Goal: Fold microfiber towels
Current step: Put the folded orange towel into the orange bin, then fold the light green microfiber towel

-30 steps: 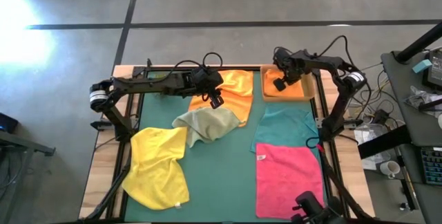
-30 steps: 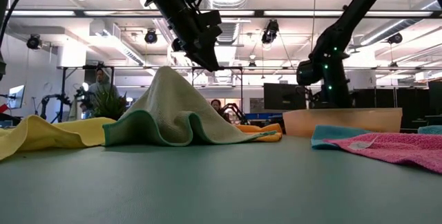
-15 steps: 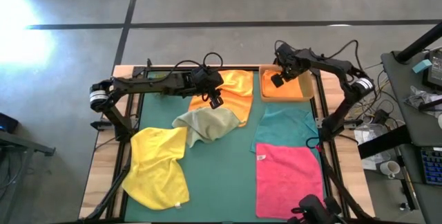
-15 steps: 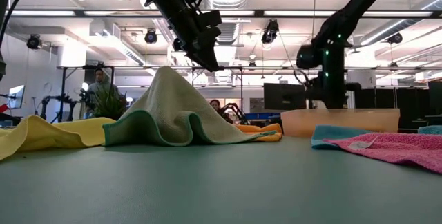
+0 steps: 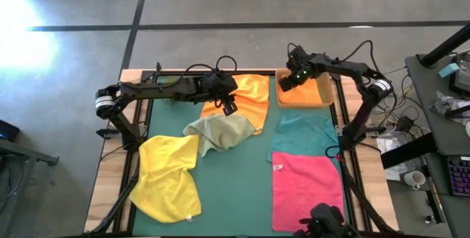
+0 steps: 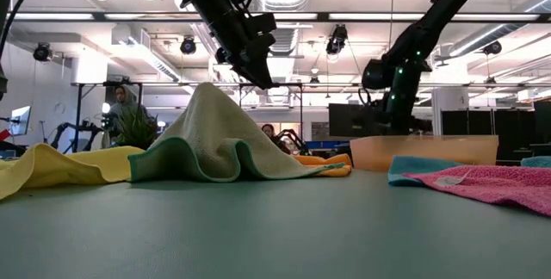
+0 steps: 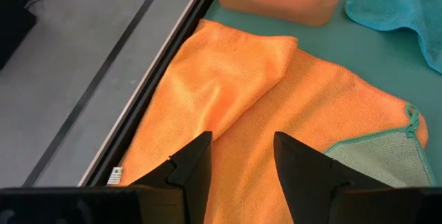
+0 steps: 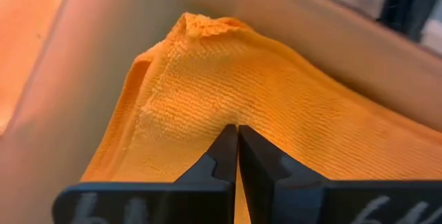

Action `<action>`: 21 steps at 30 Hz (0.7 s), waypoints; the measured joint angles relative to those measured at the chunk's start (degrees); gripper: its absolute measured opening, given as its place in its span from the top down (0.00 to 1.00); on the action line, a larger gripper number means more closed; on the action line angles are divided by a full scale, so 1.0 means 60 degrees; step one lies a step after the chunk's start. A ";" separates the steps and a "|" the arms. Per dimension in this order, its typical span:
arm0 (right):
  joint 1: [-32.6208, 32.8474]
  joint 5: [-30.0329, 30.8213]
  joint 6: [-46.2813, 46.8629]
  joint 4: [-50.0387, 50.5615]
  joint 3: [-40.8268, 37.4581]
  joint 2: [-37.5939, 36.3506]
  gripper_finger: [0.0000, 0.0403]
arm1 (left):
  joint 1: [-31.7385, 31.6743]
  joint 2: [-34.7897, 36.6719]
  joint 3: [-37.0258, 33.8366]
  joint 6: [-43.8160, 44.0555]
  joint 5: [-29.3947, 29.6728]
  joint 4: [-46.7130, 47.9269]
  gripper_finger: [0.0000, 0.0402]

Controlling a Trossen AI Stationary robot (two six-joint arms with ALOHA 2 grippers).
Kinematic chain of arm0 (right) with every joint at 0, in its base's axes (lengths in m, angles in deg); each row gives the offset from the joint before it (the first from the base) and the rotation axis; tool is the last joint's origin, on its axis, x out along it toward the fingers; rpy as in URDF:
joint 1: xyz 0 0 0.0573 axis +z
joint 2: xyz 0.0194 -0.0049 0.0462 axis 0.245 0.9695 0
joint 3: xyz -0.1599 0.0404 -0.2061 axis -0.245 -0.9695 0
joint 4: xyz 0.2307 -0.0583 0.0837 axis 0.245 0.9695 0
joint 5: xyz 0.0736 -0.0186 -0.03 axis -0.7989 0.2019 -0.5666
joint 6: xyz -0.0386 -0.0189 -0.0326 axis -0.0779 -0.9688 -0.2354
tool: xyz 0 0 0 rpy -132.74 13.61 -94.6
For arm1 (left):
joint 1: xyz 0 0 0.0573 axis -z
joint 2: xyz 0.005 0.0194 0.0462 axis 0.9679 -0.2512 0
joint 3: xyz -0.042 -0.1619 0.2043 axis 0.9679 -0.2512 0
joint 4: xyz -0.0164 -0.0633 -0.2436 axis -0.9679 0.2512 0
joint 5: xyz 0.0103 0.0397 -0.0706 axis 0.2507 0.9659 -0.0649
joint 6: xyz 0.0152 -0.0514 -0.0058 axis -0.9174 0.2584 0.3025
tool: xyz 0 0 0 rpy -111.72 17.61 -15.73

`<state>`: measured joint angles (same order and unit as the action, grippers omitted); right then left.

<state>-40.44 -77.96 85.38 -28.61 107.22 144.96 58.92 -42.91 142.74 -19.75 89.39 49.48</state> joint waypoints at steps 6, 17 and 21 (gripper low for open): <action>0.0147 -0.0577 -0.0010 -0.0100 0.0000 0.0582 0.98 | 0.0000 0.0000 0.0000 0.0000 0.0000 0.0000 0.65; 0.0132 0.0110 -0.0249 0.0291 -0.0004 -0.0478 0.98 | 0.0000 0.0000 0.0000 -0.0007 0.0000 0.0020 0.65; 0.0147 0.0097 -0.0422 0.0418 -0.0004 -0.1302 0.98 | 0.0000 0.0000 0.0000 -0.0010 0.0047 0.0263 0.65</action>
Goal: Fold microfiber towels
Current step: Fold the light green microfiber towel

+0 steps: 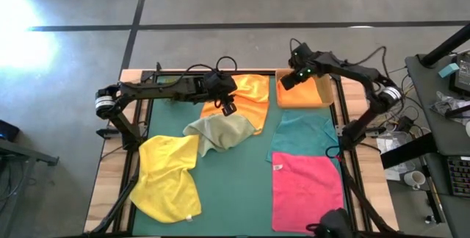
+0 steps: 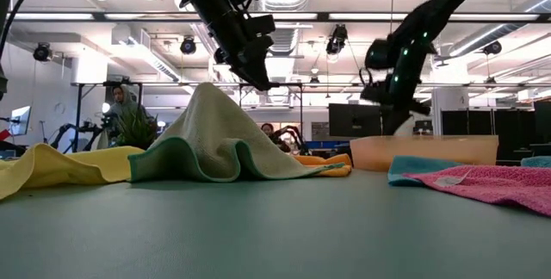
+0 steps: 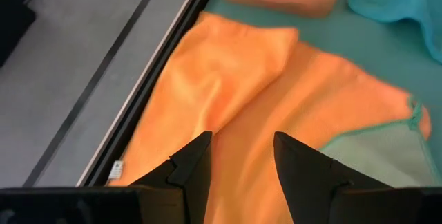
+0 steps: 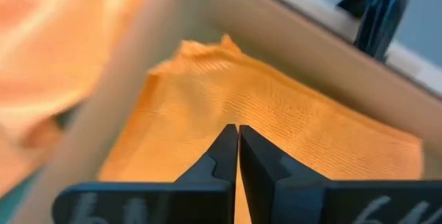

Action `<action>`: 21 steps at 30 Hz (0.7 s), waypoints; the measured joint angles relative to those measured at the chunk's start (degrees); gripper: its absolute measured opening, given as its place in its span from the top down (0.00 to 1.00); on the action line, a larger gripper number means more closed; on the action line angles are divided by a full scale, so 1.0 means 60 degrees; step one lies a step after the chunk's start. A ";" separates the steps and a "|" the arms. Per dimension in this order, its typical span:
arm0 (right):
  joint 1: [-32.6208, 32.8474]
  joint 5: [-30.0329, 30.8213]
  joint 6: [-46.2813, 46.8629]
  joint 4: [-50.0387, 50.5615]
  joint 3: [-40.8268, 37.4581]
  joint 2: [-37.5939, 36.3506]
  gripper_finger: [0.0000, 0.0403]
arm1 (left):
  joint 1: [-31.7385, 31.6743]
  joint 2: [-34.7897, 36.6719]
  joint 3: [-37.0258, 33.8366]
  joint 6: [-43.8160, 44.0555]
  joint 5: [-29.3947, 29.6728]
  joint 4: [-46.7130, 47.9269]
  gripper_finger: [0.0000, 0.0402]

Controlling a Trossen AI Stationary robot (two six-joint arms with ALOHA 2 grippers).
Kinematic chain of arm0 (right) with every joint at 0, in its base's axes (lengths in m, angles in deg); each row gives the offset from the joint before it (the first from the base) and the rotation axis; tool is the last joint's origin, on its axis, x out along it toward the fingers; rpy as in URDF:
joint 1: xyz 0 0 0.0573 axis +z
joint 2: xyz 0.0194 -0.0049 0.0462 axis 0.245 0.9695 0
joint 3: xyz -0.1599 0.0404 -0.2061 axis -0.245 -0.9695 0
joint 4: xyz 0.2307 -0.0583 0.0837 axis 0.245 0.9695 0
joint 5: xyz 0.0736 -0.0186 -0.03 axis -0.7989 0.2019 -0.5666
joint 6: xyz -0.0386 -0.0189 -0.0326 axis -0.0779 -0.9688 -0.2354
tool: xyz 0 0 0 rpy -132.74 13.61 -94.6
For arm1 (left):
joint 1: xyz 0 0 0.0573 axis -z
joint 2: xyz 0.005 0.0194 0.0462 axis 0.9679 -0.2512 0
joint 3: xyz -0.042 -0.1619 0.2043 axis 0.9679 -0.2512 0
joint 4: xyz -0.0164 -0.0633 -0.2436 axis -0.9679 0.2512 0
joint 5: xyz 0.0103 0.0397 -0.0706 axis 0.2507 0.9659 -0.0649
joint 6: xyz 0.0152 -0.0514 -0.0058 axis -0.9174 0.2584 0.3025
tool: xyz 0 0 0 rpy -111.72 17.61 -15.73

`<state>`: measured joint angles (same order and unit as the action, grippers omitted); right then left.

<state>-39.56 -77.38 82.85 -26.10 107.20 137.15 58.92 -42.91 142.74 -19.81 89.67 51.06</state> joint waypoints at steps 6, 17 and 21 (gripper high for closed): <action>0.0155 -0.0137 -0.0585 0.0369 -0.0001 -0.1630 0.98 | 0.0000 0.0327 0.0018 0.0003 0.0417 0.1238 0.65; 0.1881 -0.0199 -0.0751 0.0563 -0.0170 -0.3894 0.98 | 0.0301 0.1002 -0.0029 0.1034 0.0438 0.2776 0.65; 0.2726 -0.0437 -0.0530 0.0666 -0.0357 -0.4191 0.98 | 0.0686 0.1140 -0.0464 0.1177 0.0419 0.2843 0.65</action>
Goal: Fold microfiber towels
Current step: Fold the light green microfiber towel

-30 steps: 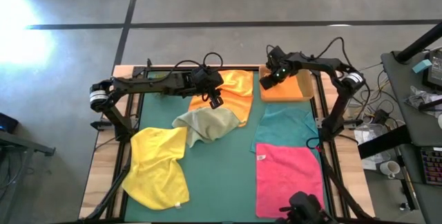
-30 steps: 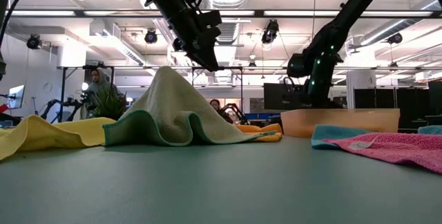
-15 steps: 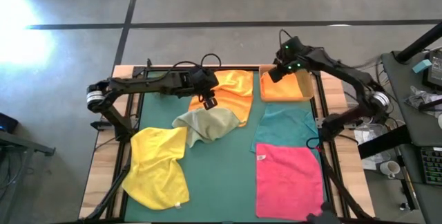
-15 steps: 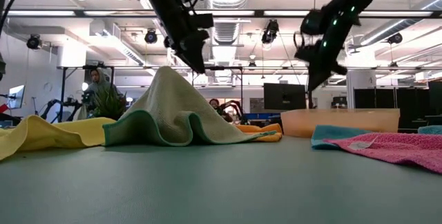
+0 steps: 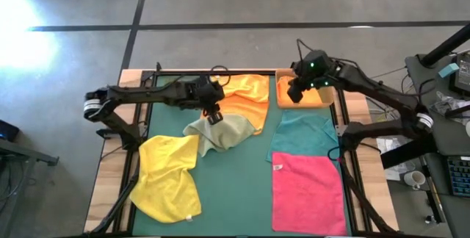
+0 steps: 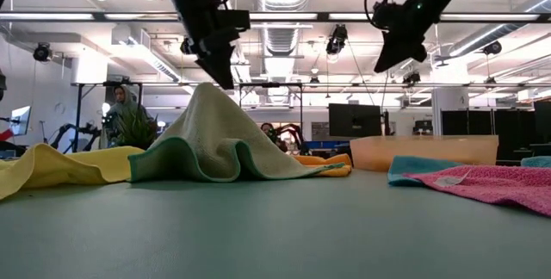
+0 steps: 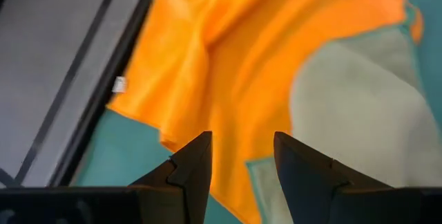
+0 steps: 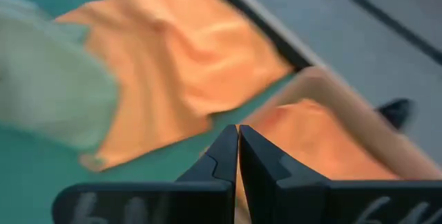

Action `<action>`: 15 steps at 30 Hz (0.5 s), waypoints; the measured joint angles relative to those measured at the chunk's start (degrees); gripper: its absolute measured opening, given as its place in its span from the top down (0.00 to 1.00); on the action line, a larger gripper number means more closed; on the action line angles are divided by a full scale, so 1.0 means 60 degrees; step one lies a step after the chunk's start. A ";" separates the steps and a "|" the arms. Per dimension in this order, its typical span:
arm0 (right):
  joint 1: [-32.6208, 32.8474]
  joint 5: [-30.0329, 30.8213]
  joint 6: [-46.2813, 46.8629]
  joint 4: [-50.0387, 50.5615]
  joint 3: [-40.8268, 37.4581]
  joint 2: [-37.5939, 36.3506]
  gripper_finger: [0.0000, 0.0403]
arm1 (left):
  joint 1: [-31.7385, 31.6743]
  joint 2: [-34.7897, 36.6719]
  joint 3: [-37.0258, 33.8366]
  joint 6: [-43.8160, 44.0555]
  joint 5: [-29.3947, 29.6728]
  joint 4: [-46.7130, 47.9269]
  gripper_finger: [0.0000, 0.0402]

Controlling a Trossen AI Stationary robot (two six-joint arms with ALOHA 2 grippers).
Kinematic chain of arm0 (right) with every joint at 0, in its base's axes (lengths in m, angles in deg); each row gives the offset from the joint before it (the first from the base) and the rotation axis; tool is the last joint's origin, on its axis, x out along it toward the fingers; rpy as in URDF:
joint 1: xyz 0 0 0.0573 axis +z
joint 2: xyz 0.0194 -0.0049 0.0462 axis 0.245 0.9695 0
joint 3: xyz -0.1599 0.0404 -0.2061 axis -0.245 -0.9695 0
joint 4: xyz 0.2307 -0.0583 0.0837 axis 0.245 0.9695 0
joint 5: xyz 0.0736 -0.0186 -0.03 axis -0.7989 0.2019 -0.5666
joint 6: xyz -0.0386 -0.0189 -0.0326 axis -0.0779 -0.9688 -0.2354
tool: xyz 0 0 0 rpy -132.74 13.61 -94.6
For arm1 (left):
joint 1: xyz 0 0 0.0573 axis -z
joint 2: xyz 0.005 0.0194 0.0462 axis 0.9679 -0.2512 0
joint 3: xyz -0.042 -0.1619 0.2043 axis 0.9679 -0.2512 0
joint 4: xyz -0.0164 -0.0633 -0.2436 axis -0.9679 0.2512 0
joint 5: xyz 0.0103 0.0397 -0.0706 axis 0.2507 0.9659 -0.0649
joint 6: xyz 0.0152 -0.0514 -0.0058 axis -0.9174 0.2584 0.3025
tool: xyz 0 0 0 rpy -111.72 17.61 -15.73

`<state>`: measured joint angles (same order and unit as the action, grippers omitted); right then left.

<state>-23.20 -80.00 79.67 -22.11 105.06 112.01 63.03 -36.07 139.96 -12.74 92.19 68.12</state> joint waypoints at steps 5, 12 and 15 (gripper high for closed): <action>0.1245 -0.0486 0.0115 0.0147 -0.0199 -0.0027 0.94 | 0.0695 0.0321 -0.0866 0.0611 -0.0019 0.0011 0.65; 0.2629 -0.0407 0.1072 0.0292 -0.0208 0.0233 0.75 | 0.2182 0.0904 -0.1484 0.1321 -0.0047 -0.0019 0.65; 0.3073 -0.0403 0.1118 0.0291 -0.0208 0.0382 0.67 | 0.3012 0.1116 -0.1745 0.1894 -0.0046 -0.0007 0.65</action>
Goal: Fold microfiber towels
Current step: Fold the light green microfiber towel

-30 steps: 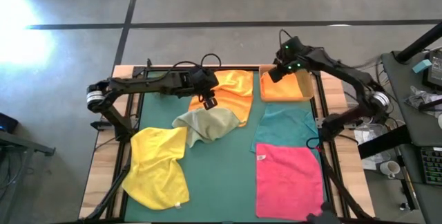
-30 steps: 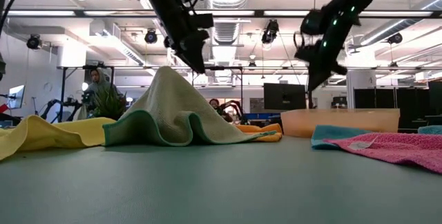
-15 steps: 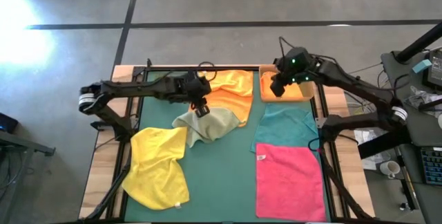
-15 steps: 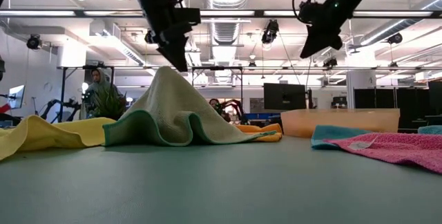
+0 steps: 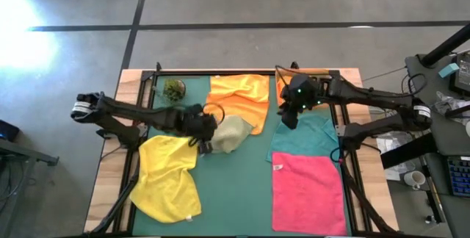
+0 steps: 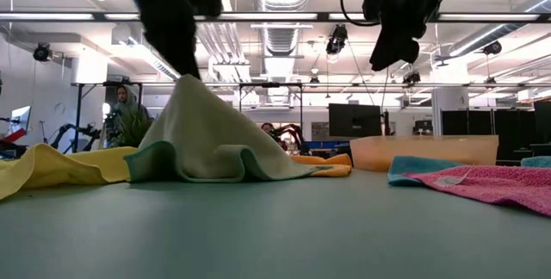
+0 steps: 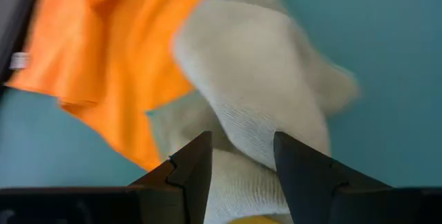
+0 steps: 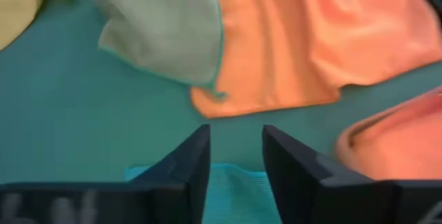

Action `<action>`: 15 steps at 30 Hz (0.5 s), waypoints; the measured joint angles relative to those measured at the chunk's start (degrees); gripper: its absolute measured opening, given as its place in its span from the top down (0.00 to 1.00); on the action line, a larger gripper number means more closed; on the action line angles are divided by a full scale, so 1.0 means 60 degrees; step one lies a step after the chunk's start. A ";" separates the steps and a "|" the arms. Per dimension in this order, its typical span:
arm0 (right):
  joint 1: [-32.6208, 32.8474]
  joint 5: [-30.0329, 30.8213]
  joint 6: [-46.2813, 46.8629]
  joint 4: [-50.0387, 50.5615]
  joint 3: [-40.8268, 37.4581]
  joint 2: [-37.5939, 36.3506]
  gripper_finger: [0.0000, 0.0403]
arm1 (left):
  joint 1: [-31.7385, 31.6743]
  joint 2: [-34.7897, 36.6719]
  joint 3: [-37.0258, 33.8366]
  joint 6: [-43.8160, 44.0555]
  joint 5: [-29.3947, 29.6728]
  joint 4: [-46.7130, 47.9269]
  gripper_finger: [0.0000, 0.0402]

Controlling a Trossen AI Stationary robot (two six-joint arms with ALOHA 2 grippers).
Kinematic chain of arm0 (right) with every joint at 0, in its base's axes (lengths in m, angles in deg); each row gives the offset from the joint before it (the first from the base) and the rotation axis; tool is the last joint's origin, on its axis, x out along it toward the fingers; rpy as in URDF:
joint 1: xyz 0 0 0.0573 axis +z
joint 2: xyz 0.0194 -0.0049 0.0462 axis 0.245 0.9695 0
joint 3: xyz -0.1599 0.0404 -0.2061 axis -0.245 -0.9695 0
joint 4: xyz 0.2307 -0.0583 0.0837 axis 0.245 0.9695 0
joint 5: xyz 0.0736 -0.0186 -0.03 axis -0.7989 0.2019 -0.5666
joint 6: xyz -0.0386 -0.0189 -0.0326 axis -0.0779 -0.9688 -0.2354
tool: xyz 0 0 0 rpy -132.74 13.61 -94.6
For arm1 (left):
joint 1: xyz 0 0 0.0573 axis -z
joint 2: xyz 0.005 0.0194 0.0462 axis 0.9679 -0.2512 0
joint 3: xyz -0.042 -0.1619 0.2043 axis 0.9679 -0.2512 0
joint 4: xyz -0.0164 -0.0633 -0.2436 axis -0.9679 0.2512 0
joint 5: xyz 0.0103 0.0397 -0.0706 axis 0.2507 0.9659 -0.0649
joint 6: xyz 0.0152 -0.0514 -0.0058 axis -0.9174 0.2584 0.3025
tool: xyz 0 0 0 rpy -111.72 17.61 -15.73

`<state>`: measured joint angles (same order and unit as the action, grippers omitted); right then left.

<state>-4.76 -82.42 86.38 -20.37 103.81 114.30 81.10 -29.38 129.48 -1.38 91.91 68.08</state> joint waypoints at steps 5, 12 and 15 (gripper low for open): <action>0.0483 0.0004 0.0487 -0.0052 0.0000 0.0151 0.57 | 0.1240 0.0087 -0.0188 0.0188 0.1364 0.0027 0.65; 0.1263 0.0005 0.0082 -0.0053 -0.0005 0.0159 0.53 | 0.1742 0.0271 -0.0118 0.0111 0.3654 0.0029 0.65; 0.1566 0.0007 -0.0553 -0.0105 -0.0007 0.0286 0.54 | 0.2149 0.0454 -0.0110 0.1046 0.2598 0.0020 0.65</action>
<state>4.63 -82.38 83.06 -21.00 103.77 116.02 94.00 -26.65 128.82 4.90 107.50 68.20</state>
